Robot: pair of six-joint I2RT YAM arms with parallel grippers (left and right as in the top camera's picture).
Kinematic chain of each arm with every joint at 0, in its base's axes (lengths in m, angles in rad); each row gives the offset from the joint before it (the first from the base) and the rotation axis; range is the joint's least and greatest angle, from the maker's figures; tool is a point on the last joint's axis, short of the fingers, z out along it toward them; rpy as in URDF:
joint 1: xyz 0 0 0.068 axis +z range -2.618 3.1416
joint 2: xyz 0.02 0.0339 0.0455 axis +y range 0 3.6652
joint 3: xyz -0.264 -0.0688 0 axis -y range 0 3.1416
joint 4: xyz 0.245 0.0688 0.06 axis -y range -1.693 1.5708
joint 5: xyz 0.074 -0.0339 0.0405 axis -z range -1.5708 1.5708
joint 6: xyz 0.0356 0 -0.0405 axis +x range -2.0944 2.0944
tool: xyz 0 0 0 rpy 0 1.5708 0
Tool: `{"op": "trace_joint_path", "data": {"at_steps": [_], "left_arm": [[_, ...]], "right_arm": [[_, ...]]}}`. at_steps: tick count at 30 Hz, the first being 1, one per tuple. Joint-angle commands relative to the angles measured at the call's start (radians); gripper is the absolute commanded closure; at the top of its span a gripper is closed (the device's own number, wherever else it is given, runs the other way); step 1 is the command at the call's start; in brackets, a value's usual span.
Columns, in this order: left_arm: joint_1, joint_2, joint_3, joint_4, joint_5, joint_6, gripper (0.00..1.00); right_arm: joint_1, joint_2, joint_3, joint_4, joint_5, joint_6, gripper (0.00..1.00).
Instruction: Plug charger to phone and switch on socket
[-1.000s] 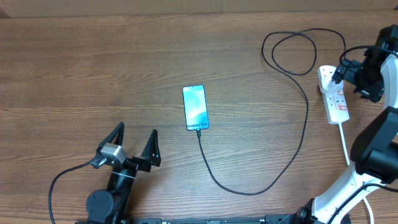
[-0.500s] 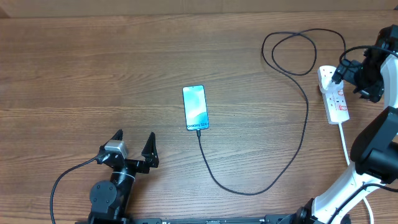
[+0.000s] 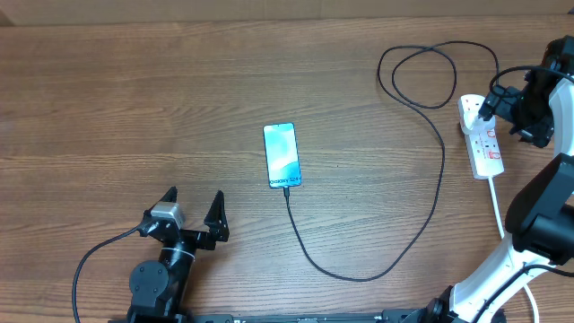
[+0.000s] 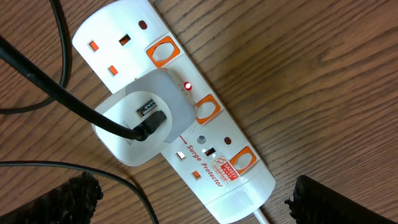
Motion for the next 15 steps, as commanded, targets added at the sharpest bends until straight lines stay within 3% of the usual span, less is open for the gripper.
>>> {"op": "trace_joint_path", "data": {"at_steps": [1,15], "left_arm": [[0.006,-0.009,-0.003,-0.003,-0.014,0.019,0.00],[0.006,-0.009,-0.003,-0.003,-0.014,0.019,0.00]], "right_arm": [[-0.003,-0.035,-0.003,0.004,0.009,-0.004,0.00],[-0.003,-0.035,-0.003,0.004,0.009,-0.004,0.00]]}}
